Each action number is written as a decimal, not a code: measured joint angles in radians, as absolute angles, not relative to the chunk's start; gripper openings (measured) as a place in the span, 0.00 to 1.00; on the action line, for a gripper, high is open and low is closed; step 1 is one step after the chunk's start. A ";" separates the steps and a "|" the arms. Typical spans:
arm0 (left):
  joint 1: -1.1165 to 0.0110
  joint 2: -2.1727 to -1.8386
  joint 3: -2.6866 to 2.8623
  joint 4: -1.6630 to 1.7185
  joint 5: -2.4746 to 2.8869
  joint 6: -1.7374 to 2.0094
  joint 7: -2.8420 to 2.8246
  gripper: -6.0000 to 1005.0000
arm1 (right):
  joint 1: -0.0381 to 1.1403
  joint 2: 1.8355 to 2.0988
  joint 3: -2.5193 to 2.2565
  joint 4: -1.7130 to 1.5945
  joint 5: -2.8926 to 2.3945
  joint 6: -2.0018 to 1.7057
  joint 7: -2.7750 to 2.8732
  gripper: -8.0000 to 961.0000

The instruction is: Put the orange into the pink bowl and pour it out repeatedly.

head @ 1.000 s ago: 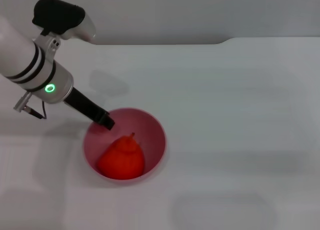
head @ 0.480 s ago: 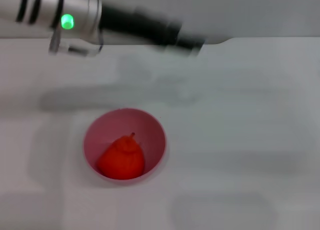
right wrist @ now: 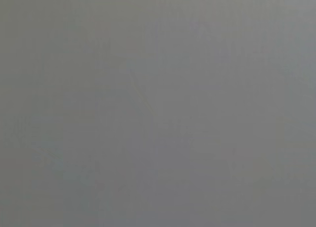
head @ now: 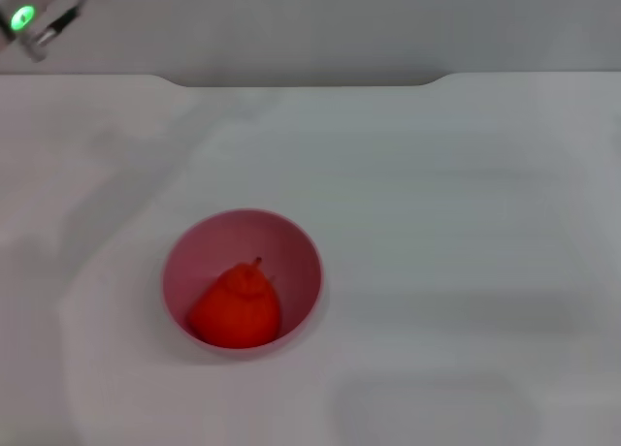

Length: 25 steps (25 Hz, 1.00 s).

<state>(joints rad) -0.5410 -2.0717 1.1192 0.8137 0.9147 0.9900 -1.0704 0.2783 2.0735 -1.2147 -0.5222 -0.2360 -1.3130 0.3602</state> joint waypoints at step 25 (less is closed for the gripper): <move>-0.392 -2.066 1.290 0.506 0.106 0.970 -0.317 0.78 | 0.298 2.071 -1.081 -0.412 -0.157 -1.371 0.359 0.55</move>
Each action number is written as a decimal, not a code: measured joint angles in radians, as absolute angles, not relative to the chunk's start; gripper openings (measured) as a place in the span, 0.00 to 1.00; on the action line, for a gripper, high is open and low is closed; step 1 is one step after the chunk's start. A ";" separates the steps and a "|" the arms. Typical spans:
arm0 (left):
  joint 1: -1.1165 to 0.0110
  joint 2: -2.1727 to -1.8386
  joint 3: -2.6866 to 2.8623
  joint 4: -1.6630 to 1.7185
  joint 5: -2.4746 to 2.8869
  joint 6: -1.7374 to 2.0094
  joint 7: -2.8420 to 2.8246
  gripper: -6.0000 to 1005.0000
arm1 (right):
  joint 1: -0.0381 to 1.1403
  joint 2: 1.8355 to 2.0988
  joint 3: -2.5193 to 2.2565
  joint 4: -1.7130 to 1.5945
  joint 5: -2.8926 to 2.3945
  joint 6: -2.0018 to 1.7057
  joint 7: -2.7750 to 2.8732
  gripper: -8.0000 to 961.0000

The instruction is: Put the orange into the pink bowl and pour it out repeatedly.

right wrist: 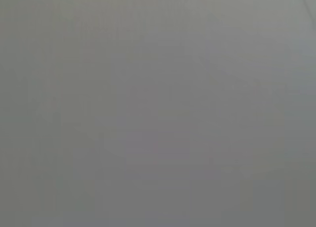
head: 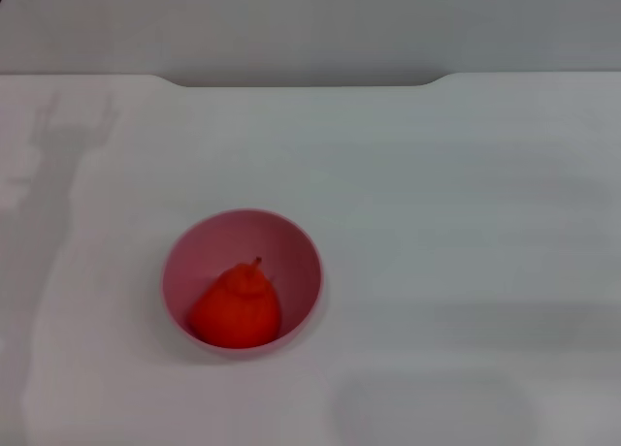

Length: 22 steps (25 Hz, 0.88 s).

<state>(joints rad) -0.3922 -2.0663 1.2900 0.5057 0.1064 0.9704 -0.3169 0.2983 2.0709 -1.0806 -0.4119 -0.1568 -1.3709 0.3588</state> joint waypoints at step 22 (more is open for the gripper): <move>-0.407 -2.066 1.323 0.494 0.107 0.973 -0.317 0.78 | 0.324 2.071 -1.066 -0.391 -0.156 -1.368 0.334 0.55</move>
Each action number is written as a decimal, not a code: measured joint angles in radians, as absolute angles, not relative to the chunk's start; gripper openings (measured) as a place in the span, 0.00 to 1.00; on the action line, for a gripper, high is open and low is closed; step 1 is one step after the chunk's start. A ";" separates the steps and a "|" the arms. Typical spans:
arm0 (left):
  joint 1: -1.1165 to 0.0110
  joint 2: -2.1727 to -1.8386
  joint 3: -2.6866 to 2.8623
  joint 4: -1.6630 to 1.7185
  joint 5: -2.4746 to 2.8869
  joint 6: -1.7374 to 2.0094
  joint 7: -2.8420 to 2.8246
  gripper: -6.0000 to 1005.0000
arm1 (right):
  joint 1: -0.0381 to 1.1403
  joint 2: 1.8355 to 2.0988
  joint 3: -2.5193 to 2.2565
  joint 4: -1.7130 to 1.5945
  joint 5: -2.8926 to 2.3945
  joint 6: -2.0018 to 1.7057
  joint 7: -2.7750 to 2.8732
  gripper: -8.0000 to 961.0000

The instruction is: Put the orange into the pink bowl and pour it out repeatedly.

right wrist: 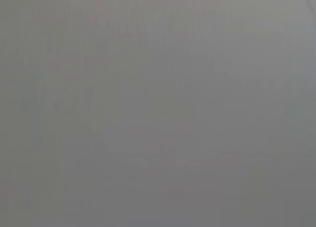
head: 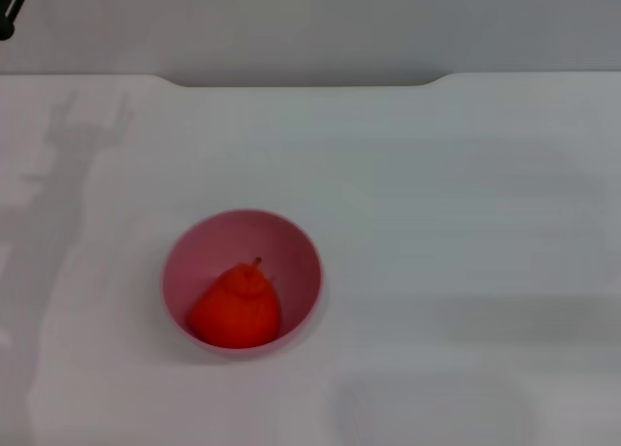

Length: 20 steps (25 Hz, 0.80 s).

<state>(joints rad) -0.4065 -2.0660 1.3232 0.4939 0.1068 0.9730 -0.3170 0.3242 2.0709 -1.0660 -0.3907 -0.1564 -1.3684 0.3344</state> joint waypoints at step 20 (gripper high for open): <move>-0.443 -2.068 1.351 0.470 0.107 0.967 -0.318 0.78 | 0.377 2.069 -1.038 -0.359 -0.156 -1.367 0.331 0.55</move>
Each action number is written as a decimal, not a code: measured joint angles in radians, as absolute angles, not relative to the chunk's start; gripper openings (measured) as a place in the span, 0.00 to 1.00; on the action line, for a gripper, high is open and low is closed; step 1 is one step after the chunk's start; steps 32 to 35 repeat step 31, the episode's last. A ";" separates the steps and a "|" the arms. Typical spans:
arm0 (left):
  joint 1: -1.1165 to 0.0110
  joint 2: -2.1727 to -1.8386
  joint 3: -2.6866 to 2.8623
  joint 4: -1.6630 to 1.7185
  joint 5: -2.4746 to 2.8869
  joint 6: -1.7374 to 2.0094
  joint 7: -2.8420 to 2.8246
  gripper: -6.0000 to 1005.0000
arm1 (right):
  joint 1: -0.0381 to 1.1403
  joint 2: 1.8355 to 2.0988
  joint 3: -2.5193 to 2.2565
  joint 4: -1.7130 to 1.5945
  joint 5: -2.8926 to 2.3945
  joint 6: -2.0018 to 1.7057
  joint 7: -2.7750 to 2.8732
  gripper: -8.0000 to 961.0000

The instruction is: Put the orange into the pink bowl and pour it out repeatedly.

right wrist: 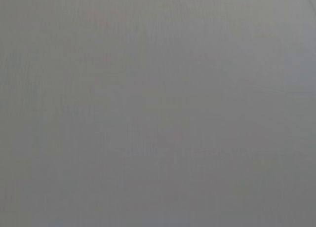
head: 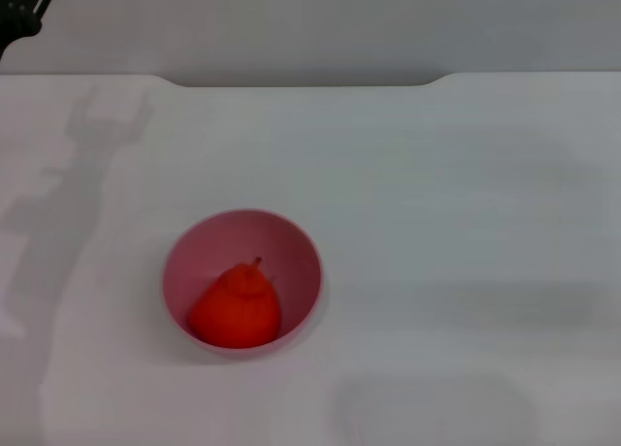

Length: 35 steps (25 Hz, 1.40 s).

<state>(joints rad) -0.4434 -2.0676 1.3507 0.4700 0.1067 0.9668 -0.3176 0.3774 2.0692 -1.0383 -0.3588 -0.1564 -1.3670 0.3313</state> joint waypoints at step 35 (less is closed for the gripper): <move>-0.462 -2.067 1.376 0.465 0.106 0.966 -0.318 0.78 | 0.427 2.073 -1.007 -0.315 -0.156 -1.365 0.331 0.55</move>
